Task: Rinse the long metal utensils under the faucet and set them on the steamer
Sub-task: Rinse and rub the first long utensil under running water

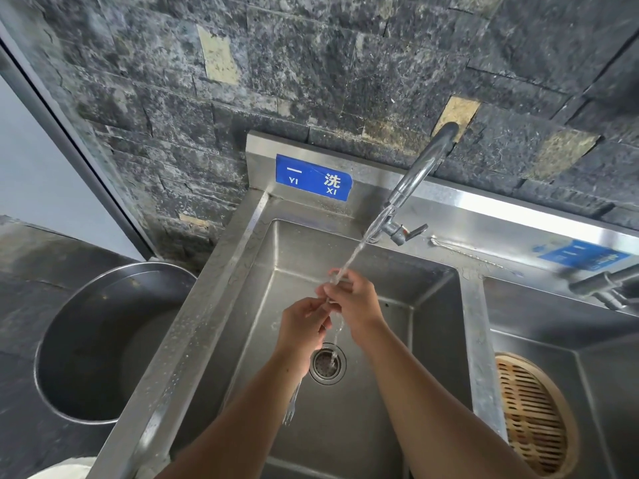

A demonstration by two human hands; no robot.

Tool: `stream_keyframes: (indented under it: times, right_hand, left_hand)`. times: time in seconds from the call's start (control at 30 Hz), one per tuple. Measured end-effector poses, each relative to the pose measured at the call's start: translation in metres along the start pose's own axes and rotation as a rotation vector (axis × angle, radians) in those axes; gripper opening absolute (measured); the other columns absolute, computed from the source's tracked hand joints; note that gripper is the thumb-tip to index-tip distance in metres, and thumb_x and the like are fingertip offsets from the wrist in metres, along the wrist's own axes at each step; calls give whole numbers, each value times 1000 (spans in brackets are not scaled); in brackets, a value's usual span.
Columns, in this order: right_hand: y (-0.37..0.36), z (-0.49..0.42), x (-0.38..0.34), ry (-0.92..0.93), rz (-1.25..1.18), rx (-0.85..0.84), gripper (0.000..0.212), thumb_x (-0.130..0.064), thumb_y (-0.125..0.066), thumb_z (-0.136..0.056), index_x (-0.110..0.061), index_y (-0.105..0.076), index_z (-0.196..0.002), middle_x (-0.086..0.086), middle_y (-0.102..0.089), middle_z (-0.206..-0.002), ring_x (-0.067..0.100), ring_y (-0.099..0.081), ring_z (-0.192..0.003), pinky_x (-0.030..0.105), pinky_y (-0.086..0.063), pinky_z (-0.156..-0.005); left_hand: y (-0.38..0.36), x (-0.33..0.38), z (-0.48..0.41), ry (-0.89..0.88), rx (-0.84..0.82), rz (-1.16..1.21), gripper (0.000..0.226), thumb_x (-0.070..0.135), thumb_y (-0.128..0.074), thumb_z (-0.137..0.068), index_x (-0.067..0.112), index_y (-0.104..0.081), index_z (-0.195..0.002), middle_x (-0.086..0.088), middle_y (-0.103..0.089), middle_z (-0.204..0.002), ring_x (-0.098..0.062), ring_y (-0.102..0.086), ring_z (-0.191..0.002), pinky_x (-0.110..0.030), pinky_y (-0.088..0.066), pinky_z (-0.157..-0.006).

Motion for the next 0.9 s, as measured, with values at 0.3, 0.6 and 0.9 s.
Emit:
stream_keyframes:
  times: [0.3,0.6,0.9]
  right_hand:
    - [8,-6,4,-47,11,102,28,-8,-50,-96,-13,-71,-79,10,-77,-78,27,-69,-66,33,-53,-60]
    - [11,-6,-14,-49,-121,91,15,-2,-58,-95,3,-71,-90,29,-68,-82,32,-60,-64,38,-51,-57]
    - [19,-19,-61,15,-91,128,23,-3,-53,-99,-4,-68,-82,8,-73,-74,21,-69,-62,32,-54,-56]
  left_hand:
    - [-15,23,-6,-72,-48,-110,28,29,-63,-93,11,-69,-72,-3,-48,-53,-9,-33,-38,-18,-23,-35]
    - [-31,51,-16,-159,-115,-178,30,29,-51,-100,22,-68,-76,7,-57,-51,-7,-39,-41,-19,-30,-37]
    - [-31,50,-15,-131,-250,-163,31,19,-44,-102,15,-57,-74,7,-35,-52,-4,-25,-38,-15,-19,-36]
Point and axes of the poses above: each hand's wrist, its own z-axis away from the middle knuckle, its own y-axis out of the back of the hand, x = y × z, the point moved 7 cm from there along -z, towards the middle knuckle
